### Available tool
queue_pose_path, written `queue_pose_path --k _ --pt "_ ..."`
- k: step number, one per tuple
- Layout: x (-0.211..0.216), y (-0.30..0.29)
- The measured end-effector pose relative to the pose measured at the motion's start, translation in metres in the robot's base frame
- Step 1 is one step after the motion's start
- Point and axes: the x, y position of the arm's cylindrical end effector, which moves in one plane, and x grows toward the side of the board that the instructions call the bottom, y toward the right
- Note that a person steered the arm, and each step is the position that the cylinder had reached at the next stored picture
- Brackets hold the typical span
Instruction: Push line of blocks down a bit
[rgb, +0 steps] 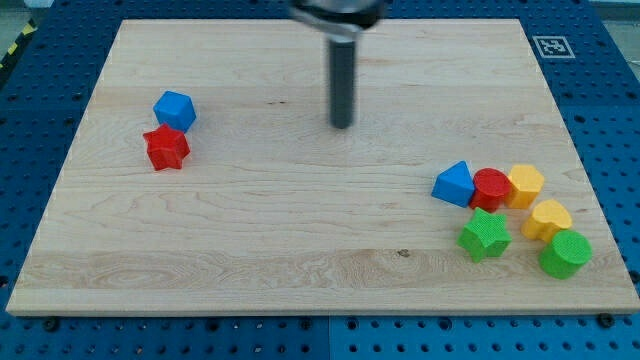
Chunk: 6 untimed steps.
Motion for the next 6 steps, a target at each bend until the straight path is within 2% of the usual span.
queue_pose_path --k 1,2,3,6 --pt "0.000 0.095" --pt "0.014 0.161" --pt "0.051 0.161" --pt "0.079 0.161"
